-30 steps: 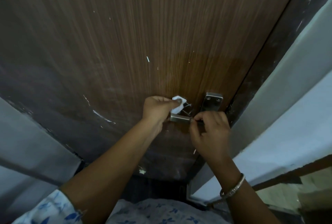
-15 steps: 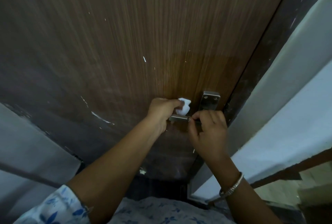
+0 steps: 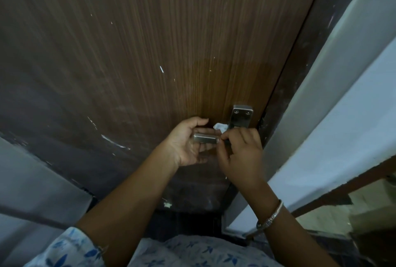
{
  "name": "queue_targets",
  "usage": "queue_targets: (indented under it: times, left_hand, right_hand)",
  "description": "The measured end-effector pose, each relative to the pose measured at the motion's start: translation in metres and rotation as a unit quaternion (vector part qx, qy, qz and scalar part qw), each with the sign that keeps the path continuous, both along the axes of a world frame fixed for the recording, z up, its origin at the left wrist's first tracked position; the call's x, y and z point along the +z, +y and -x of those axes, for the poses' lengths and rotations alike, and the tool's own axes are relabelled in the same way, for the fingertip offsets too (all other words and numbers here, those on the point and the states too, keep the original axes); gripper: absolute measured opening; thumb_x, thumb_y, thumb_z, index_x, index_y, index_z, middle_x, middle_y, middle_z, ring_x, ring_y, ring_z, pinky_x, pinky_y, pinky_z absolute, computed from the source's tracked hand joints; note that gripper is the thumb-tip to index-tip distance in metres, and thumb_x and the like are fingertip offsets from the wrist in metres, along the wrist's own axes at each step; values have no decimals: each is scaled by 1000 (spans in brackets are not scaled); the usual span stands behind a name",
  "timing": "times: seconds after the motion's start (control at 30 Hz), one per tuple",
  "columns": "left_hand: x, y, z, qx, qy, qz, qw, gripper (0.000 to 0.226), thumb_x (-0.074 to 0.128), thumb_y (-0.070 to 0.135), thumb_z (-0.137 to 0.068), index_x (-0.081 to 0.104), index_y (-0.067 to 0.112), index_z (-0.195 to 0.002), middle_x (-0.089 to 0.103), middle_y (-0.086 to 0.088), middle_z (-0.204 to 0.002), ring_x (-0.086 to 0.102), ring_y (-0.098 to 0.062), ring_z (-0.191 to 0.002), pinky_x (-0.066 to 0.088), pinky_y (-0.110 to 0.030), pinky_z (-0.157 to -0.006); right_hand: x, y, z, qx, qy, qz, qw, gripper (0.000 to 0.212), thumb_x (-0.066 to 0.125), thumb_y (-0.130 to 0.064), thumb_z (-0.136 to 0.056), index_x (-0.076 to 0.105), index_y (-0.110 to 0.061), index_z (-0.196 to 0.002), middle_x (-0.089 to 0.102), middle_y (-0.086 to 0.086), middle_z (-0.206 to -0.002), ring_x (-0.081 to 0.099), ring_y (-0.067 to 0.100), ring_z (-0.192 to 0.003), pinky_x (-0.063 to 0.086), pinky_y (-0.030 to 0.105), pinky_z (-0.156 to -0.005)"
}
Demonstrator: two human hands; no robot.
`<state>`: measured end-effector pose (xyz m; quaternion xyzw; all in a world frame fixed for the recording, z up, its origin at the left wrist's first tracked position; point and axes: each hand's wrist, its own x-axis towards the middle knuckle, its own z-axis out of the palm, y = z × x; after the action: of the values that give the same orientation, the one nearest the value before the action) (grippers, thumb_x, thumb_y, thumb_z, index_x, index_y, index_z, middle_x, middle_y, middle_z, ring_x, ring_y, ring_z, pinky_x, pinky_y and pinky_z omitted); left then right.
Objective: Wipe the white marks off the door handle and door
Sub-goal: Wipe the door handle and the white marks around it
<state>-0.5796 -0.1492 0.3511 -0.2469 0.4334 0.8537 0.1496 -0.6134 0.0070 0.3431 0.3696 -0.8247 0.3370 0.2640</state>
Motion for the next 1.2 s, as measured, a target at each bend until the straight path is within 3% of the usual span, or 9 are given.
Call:
queue_targets:
  times: [0.2, 0.3, 0.5, 0.7, 0.83, 1.03, 1.2]
  left_hand:
    - [-13, 3, -8, -25, 1, -52, 998, 67, 50, 62, -69, 67, 13, -111, 66, -9, -119, 49, -26, -121, -4, -59, -111]
    - [-18, 6, -10, -22, 0, -51, 998, 75, 42, 69, -71, 64, 13, -116, 63, -9, -124, 45, -26, -123, -8, -60, -110]
    - [-14, -6, -9, -10, 42, -101, 994, 96, 52, 75, -58, 52, 7, -126, 58, -14, -129, 44, -26, -127, -12, -61, -107]
    - [-22, 1, -21, 1, 18, -56, 998, 87, 34, 73, -68, 58, 10, -123, 55, -8, -133, 39, -23, -129, -10, -61, -110]
    - [-14, -10, -26, 12, 107, -137, 985, 79, 41, 64, -70, 58, 7, -122, 55, -12, -133, 45, -23, -128, -7, -61, -109]
    - [-16, -3, -33, 60, 40, -110, 991, 78, 34, 61, -74, 56, 5, -123, 57, -13, -130, 41, -25, -128, -9, -61, -110]
    - [-4, -15, -35, 28, 112, -116, 987, 79, 39, 64, -69, 58, 8, -122, 56, -11, -133, 41, -22, -128, -8, -61, -108]
  right_hand:
    - [-4, 0, 1, 5, 5, 9, 1000, 16, 56, -22, -82, 64, -9, -79, 65, 8, -80, 54, 25, -80, 41, 27, -68]
    - [-2, 2, 3, 21, -15, 25, 999, 16, 55, -20, -82, 66, -9, -78, 66, 7, -80, 56, 25, -80, 37, 23, -69]
    - [0, 8, 6, 38, -25, 4, 999, 21, 53, -19, -83, 70, -7, -87, 70, 9, -88, 60, 28, -84, 39, 23, -74]
    - [1, 9, 4, 29, -29, 0, 999, 12, 60, -14, -82, 70, -8, -85, 70, 9, -86, 60, 29, -84, 40, 25, -73]
    - [0, 8, 3, 20, -28, -13, 999, 13, 59, -15, -83, 69, -8, -88, 70, 9, -89, 59, 29, -87, 41, 26, -74]
    - [-1, 7, 1, 9, -33, -19, 999, 9, 68, -6, -79, 68, -8, -87, 69, 10, -88, 58, 31, -88, 40, 27, -76]
    - [0, 7, 1, 14, -28, -24, 999, 9, 69, -6, -79, 69, -9, -87, 69, 9, -88, 58, 30, -87, 39, 26, -74]
